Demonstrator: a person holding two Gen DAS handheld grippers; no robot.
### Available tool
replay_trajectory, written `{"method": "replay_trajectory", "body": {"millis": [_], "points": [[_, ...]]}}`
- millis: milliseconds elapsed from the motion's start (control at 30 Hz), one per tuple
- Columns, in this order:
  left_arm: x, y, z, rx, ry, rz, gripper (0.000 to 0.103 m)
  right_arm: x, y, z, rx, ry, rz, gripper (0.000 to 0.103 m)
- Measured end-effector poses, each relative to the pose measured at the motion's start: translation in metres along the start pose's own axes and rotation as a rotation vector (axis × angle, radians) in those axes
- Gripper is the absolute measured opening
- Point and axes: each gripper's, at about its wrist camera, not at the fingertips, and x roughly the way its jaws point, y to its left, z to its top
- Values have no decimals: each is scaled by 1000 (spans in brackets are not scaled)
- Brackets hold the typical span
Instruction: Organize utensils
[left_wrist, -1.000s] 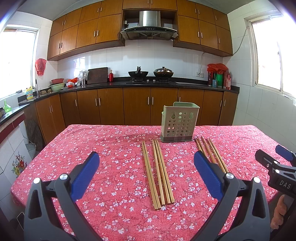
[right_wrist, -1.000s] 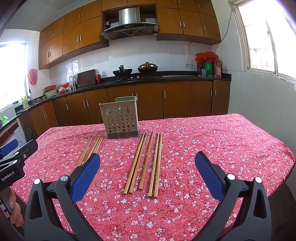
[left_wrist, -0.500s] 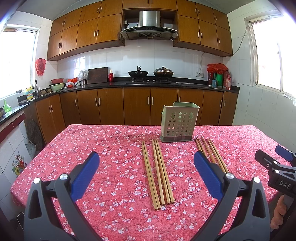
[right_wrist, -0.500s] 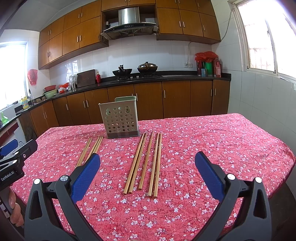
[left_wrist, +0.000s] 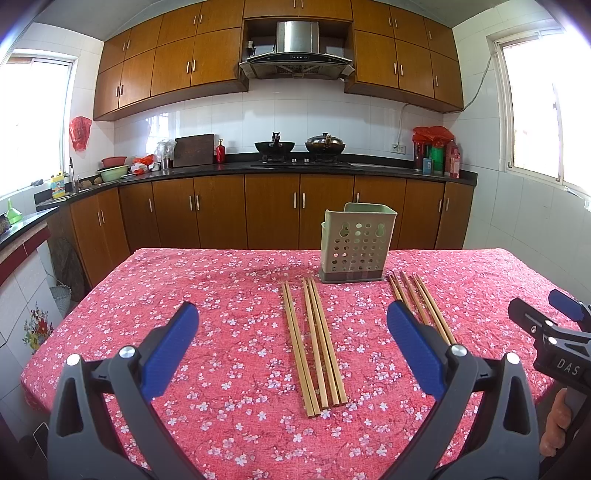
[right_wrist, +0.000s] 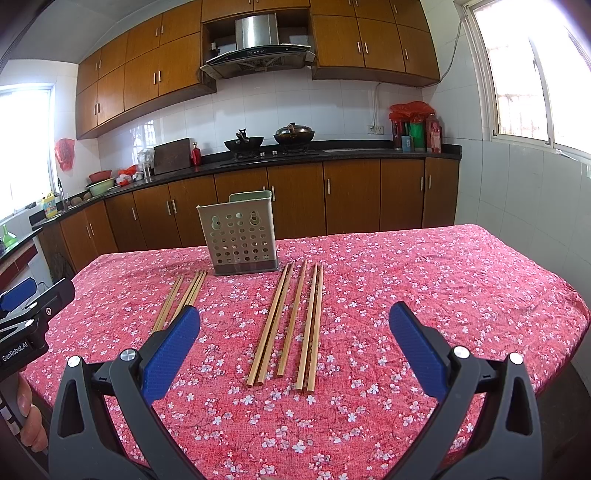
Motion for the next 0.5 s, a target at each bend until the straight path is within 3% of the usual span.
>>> {"method": "replay_trajectory", "body": {"millis": [500], "points": [[1,1,0,-1,0,-1,99,0,-1,1,1,1,0,101]]}}
